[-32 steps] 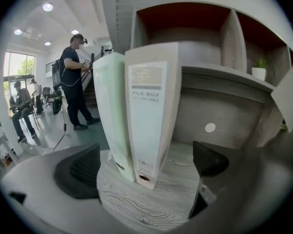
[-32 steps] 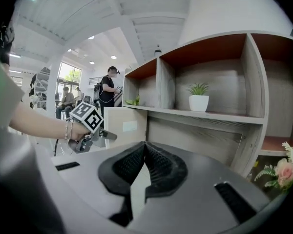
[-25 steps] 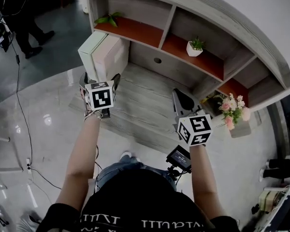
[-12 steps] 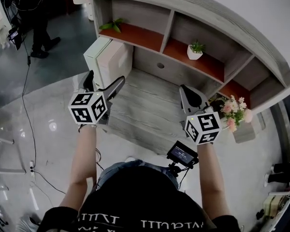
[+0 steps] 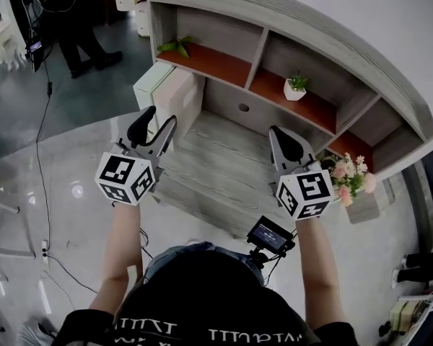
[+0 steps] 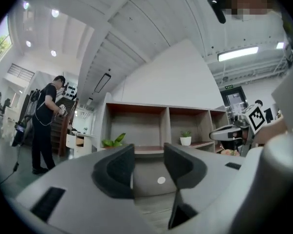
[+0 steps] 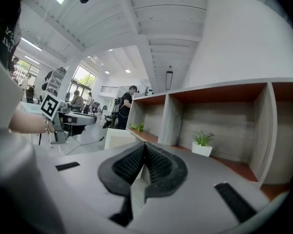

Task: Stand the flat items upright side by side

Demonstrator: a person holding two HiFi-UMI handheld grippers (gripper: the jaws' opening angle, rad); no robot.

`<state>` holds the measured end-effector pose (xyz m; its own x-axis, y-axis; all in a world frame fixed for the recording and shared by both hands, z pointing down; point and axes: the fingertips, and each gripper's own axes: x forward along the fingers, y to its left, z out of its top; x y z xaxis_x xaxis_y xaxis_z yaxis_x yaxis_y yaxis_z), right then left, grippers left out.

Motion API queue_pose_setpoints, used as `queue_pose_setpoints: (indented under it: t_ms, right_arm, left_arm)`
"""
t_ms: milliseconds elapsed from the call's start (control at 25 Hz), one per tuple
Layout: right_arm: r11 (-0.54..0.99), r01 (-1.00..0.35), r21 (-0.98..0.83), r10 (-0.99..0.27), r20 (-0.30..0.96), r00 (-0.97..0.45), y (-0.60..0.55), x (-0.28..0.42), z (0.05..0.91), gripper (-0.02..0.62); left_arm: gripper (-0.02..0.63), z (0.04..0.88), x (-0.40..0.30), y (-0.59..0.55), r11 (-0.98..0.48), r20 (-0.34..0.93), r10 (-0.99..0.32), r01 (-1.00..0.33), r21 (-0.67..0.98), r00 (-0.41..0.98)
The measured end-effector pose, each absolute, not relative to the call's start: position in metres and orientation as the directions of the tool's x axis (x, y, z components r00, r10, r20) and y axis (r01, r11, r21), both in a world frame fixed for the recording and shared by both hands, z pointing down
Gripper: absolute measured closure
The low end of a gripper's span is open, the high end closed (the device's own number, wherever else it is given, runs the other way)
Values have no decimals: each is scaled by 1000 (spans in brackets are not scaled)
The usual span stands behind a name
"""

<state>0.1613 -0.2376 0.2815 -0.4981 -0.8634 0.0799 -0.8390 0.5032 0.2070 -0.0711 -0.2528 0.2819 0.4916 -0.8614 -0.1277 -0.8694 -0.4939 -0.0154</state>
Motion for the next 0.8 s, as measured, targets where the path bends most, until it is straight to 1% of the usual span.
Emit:
queue_pose_setpoints:
  t_ms: [80, 120, 200, 400, 640, 800]
  right_arm:
    - [496, -835, 238, -866, 73, -494, -236, 155, 278, 580]
    - [493, -836, 242, -868, 70, -491, -236, 153, 277, 580]
    - [483, -846, 226, -874, 59, -483, -235, 150, 275, 580]
    - [457, -872, 174, -887, 20, -461, -234, 149, 268, 580]
    - [441, -883, 158, -897, 37, -441, -228, 151, 271, 581]
    - [443, -878, 182, -896, 43, -443, -226, 151, 271, 581]
  left_arm:
    - [559, 278, -77, -251, -458, -140, -875, -886, -63, 463]
    - [592, 279, -78, -250, -455, -135, -876, -887, -83, 462]
    - [592, 279, -76, -247, -472, -126, -866, -875, -108, 483]
    - [593, 266, -81, -239, -458, -163, -861, -874, -161, 481]
    - [592, 261, -88, -235, -438, -191, -867, -886, -150, 460]
    - [592, 261, -89, -234, -432, -192, -870, -890, -147, 454]
